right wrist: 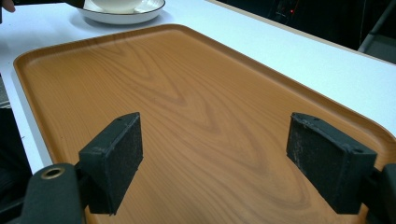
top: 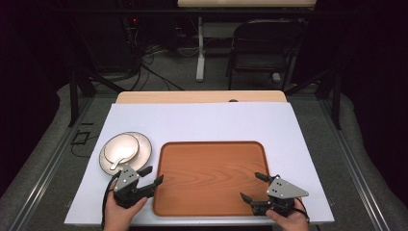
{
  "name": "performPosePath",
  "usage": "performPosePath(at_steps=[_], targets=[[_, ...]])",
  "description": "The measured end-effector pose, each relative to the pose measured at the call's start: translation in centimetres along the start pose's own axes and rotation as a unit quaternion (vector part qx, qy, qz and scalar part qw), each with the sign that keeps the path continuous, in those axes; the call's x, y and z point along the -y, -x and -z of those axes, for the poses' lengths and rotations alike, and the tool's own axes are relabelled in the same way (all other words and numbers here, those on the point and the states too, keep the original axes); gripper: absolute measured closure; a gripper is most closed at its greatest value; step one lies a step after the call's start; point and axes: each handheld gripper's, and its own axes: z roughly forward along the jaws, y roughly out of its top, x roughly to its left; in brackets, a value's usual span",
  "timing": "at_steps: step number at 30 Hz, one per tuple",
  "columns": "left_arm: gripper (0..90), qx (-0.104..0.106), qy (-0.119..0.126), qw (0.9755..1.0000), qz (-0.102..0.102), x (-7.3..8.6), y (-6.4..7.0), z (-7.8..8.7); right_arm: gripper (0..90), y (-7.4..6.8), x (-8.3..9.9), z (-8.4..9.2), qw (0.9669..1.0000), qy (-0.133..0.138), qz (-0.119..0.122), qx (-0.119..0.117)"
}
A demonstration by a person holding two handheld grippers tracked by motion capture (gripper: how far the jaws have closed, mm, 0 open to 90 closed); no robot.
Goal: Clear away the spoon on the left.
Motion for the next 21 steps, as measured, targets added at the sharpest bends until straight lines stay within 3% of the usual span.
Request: performPosePath(at_steps=[12,21], targets=[[47.1,-0.018,-0.008,0.9996,0.021,-0.2,-0.3,0.7,18.3,0.0,0.0,-0.1,1.0,-0.002,-0.001,-0.001],[60.5,-0.031,-0.012,0.9987,0.04,-0.4,-0.9,1.5,18.3,0.0,0.0,-0.1,1.0,-0.001,-0.001,-0.001]])
